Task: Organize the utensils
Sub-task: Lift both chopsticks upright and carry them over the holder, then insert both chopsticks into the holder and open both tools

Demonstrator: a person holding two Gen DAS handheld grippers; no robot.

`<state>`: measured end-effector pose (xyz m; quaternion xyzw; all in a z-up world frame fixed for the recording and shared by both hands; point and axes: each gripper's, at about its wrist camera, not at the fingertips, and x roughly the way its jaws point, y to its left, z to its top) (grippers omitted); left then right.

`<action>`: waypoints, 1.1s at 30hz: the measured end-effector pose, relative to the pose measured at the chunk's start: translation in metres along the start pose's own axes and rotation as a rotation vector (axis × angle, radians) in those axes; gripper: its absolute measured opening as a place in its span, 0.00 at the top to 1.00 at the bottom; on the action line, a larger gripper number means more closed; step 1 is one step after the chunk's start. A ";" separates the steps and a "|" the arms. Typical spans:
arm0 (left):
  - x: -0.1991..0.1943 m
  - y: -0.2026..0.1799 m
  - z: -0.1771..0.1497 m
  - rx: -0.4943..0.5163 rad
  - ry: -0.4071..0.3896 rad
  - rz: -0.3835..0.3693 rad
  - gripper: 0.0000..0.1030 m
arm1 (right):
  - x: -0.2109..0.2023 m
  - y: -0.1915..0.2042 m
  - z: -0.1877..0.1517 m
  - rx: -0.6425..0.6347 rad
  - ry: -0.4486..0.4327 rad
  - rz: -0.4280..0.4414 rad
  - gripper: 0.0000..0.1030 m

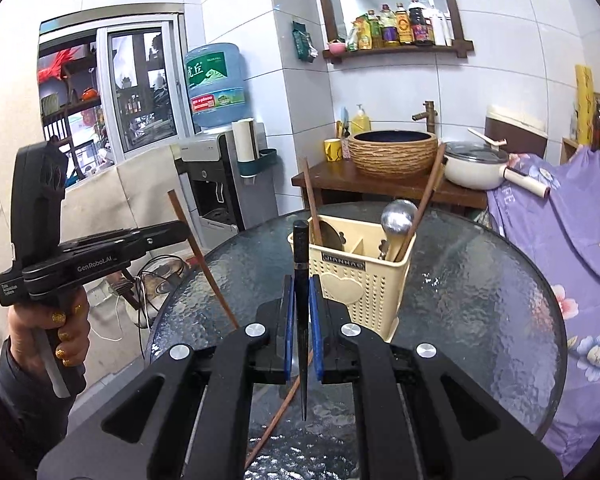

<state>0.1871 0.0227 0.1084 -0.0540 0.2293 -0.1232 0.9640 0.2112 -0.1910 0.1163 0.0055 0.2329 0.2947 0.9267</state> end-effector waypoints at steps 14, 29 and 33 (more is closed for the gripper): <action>-0.016 -0.021 0.060 0.042 -0.113 -0.036 0.94 | -0.020 0.000 0.075 -0.029 -0.087 0.037 0.92; 0.047 -0.029 0.141 -0.014 -0.216 0.017 0.94 | 0.007 -0.035 0.157 -0.001 -0.258 -0.141 0.92; 0.069 -0.025 0.122 -0.018 -0.184 0.035 0.94 | 0.037 -0.052 0.133 0.043 -0.209 -0.163 0.92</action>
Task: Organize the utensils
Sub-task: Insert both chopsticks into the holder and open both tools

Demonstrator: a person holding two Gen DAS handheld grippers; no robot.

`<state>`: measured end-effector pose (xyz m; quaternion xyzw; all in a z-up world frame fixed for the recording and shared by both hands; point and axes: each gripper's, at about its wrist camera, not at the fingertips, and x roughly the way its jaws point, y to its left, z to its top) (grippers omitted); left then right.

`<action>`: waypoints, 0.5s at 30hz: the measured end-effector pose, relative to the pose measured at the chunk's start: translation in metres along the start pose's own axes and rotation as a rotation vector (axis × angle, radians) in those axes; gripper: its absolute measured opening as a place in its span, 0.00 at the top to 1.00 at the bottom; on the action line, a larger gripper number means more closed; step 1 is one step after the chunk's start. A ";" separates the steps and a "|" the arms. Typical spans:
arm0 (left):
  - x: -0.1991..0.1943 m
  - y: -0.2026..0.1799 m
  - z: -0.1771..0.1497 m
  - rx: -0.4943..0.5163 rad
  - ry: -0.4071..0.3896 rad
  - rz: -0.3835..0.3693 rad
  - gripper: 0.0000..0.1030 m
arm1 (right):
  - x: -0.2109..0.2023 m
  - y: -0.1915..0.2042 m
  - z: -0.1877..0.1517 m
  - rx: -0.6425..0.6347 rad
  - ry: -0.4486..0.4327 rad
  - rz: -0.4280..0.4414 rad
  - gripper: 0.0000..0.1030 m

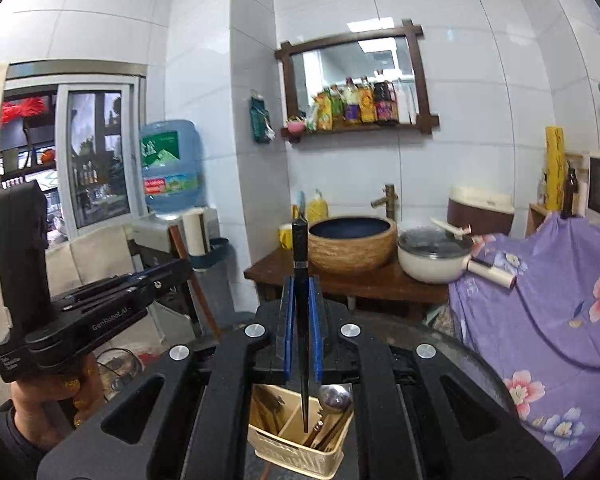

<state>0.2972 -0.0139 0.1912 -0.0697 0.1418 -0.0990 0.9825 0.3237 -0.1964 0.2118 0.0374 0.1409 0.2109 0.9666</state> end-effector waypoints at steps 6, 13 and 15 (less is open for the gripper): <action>0.023 0.009 -0.043 -0.015 0.080 0.015 0.94 | 0.024 -0.017 -0.039 0.065 0.073 -0.001 0.92; 0.039 0.015 -0.071 -0.024 0.153 0.023 0.94 | 0.039 -0.027 -0.063 0.099 0.131 -0.014 0.92; 0.042 0.015 -0.075 -0.025 0.164 0.027 0.94 | 0.042 -0.030 -0.067 0.112 0.141 -0.015 0.92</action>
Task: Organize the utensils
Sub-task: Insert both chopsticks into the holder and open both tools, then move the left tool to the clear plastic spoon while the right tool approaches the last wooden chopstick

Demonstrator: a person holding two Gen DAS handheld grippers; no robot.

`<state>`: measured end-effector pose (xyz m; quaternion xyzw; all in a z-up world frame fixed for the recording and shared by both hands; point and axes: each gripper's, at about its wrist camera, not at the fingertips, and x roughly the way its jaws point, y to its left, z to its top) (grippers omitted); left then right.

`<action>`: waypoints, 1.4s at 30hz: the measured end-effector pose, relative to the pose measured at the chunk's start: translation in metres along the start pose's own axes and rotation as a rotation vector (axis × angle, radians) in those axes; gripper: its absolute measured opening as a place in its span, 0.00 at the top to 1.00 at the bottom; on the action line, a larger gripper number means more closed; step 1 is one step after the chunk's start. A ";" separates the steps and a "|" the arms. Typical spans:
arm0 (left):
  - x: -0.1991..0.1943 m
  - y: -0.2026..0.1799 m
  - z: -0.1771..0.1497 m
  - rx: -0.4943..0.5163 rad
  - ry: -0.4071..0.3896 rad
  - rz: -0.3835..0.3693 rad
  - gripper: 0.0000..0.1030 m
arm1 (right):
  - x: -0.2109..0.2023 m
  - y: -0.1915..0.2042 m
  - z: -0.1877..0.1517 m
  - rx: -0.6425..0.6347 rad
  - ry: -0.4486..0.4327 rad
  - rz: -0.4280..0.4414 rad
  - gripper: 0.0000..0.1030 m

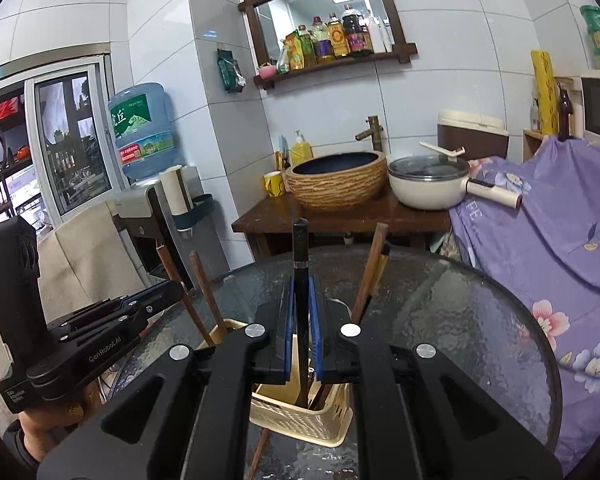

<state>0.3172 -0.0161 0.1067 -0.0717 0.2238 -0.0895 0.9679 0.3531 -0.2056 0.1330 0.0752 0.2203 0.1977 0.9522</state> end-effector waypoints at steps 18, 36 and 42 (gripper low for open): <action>0.000 0.003 -0.012 -0.014 0.005 -0.005 0.58 | -0.002 -0.014 -0.017 0.025 -0.030 -0.043 0.42; -0.044 0.026 -0.110 0.012 0.175 0.056 0.12 | -0.040 0.005 -0.104 -0.060 0.073 -0.085 0.35; -0.033 0.019 -0.161 0.063 0.300 0.066 0.28 | -0.026 0.001 -0.151 -0.045 0.188 -0.120 0.35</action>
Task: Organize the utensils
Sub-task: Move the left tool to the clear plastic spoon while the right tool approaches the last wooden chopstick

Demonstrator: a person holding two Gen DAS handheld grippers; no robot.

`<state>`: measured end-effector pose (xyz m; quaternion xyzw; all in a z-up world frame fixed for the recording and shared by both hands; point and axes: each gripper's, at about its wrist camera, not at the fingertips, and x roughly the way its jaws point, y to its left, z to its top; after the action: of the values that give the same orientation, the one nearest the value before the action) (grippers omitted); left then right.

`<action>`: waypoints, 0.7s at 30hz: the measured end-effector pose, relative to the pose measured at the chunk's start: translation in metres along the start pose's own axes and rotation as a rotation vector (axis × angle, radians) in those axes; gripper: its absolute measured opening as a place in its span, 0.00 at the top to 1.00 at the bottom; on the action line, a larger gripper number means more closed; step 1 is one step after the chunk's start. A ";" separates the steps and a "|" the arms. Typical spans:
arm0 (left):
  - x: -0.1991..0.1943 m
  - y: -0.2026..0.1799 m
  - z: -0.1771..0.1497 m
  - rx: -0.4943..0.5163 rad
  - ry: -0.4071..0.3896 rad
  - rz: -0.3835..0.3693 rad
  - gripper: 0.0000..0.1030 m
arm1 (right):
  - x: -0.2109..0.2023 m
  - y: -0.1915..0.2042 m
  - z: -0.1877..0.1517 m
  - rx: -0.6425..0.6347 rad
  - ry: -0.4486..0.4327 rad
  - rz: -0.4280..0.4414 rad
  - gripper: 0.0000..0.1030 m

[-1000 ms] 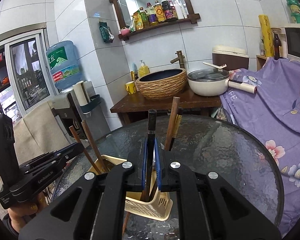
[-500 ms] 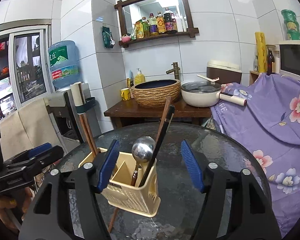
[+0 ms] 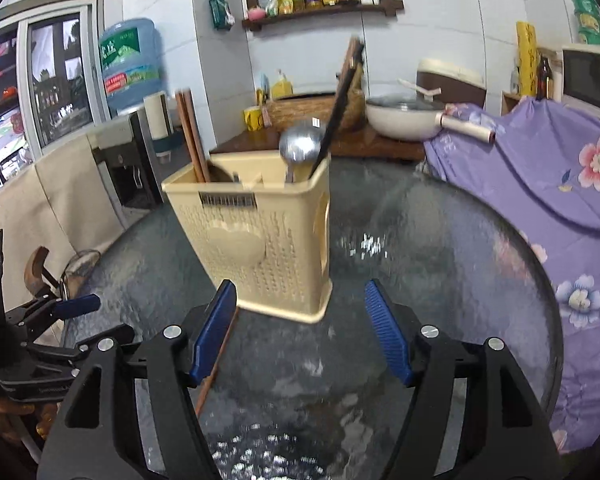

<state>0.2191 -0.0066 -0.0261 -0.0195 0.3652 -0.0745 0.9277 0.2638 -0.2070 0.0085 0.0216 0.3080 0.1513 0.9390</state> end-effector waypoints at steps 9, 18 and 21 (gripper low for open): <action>0.017 -0.016 -0.028 0.079 0.103 -0.033 0.41 | 0.019 -0.014 -0.038 0.059 0.102 -0.011 0.35; 0.034 -0.031 -0.035 0.133 0.161 -0.034 0.52 | 0.010 -0.009 -0.034 0.069 0.095 0.021 0.35; 0.039 -0.029 -0.031 0.128 0.163 -0.029 0.54 | 0.009 -0.008 -0.030 0.068 0.097 0.026 0.35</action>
<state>0.2226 -0.0411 -0.0724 0.0406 0.4338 -0.1125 0.8930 0.2555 -0.2138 -0.0227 0.0503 0.3579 0.1539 0.9196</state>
